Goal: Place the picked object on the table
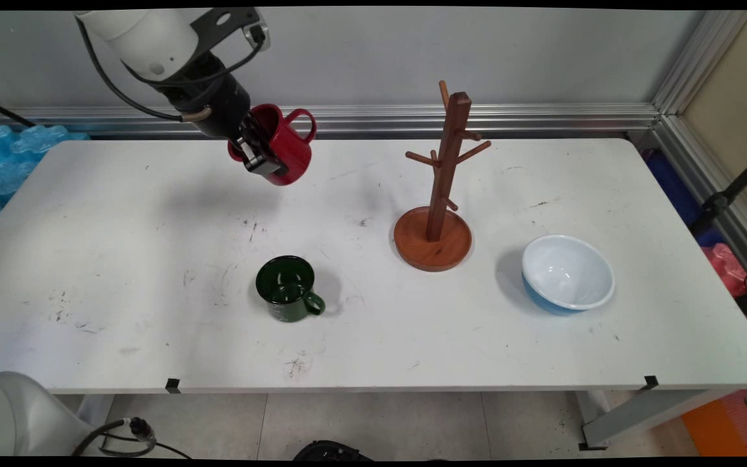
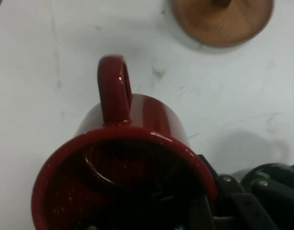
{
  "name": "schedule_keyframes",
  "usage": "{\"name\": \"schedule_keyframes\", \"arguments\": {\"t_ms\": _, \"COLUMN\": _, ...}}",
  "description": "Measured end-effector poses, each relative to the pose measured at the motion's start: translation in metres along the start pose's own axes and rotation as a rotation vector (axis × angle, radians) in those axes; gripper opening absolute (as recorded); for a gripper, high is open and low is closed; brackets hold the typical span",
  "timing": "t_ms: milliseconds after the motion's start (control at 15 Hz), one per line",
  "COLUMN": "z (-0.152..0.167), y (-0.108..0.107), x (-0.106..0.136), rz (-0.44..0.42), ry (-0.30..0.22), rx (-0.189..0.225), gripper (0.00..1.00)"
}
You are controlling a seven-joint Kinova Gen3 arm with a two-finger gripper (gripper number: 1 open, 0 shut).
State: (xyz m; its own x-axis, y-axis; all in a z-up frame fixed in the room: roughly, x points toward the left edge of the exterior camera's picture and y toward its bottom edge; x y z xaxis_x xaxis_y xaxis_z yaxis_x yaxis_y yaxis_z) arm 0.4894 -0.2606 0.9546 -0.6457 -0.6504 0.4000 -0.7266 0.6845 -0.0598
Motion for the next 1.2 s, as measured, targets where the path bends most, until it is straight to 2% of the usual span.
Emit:
{"name": "schedule_keyframes", "arguments": {"t_ms": 400, "z": 0.038, "y": -0.019, "x": 0.001, "rz": 0.012, "ry": -0.107, "rx": 0.031, "gripper": 0.0}}
{"name": "schedule_keyframes", "arguments": {"t_ms": 667, "z": 0.068, "y": -0.025, "x": 0.0, "rz": 0.016, "ry": -0.18, "rx": 0.039, "gripper": 0.0}}
{"name": "schedule_keyframes", "arguments": {"t_ms": 933, "z": 0.096, "y": -0.026, "x": -0.001, "rz": 0.014, "ry": -0.237, "rx": 0.034, "gripper": 0.0}}
{"name": "schedule_keyframes", "arguments": {"t_ms": 1200, "z": 0.113, "y": -0.025, "x": -0.001, "rz": 0.007, "ry": -0.267, "rx": 0.026, "gripper": 0.0}}
